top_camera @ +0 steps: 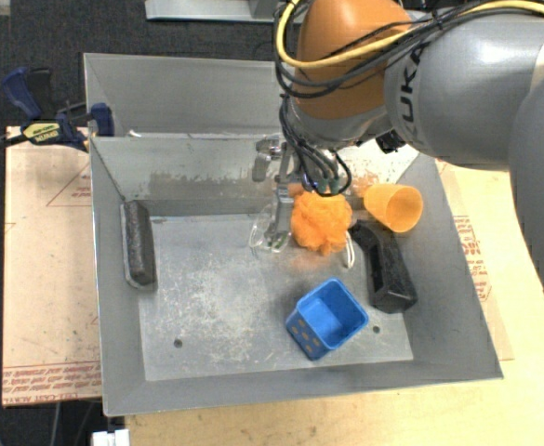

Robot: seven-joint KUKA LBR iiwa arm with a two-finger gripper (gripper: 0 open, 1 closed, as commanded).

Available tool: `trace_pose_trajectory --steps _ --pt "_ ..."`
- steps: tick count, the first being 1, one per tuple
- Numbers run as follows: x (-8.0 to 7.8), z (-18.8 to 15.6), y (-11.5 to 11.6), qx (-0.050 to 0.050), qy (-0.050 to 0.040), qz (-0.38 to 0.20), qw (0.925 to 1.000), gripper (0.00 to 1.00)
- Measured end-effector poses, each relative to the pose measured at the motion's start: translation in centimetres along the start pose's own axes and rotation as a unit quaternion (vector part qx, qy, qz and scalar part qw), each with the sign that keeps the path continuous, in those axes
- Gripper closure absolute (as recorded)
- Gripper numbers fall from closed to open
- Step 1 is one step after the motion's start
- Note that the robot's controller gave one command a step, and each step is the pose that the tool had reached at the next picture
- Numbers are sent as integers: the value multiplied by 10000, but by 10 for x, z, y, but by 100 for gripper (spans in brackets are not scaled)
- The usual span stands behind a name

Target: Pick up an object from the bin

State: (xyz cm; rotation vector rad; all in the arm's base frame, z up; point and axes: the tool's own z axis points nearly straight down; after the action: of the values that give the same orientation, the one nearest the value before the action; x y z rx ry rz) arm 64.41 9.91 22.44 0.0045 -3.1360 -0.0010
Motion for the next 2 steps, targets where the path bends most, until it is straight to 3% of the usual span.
trace_pose_trajectory --steps 1,2 --pt "-1 -5 0 -3 -36 7 10000 0" --pt "12 16 -23 -7 -33 -216 9998 0"
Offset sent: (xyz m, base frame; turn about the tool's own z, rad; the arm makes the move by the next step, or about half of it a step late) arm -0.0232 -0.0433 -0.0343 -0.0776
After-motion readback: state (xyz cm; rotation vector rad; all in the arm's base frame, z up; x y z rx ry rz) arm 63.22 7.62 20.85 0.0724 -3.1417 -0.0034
